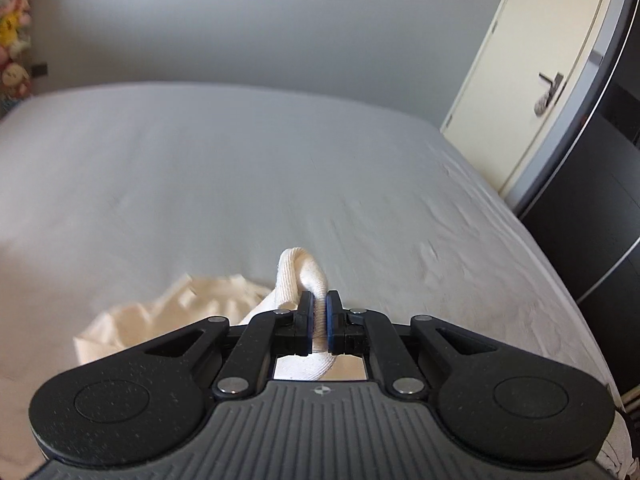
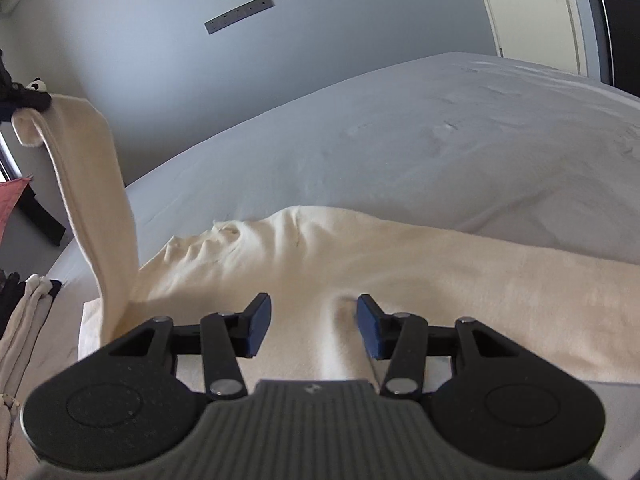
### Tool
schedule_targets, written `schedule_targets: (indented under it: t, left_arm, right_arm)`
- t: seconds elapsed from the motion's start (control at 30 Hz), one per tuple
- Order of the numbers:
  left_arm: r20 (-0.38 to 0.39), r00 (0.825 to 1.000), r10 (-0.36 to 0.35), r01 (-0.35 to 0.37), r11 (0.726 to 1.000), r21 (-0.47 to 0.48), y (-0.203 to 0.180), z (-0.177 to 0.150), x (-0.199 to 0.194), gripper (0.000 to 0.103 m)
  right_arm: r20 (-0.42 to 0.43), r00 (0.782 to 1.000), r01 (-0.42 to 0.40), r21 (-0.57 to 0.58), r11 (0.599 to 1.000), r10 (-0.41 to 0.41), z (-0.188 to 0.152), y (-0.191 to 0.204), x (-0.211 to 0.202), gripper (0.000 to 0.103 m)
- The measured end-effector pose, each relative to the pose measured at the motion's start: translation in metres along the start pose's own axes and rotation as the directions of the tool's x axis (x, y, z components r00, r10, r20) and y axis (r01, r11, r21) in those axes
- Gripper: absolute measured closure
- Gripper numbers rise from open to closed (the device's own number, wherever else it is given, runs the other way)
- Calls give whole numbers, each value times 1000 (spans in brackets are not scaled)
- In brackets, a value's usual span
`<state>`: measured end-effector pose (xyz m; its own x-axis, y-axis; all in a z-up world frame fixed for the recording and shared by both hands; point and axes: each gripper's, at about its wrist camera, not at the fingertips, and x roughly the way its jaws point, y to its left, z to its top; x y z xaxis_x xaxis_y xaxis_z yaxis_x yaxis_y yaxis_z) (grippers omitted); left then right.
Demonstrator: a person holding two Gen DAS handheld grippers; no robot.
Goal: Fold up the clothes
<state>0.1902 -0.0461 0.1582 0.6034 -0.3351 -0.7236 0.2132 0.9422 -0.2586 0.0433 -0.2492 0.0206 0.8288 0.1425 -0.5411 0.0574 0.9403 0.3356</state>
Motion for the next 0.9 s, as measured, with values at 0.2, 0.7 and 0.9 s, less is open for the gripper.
schedule_targets:
  t: [0.2,0.7,0.9]
  left_arm:
    - [-160,987,-32,42,997,61,-22,-31,99,96]
    - [-202,969,-142,174,973,151,-14,-74,126,46]
    - [-63,995,71,-54,968,245,49,-115,54,46]
  right_arm:
    - [43,998,44,6,999,-44,11,-14,19,52]
    - [-13,996,85,0,996,-85,10,-30,45,56]
    - [16,994,105,-67,992,-104,12,-19,50,57]
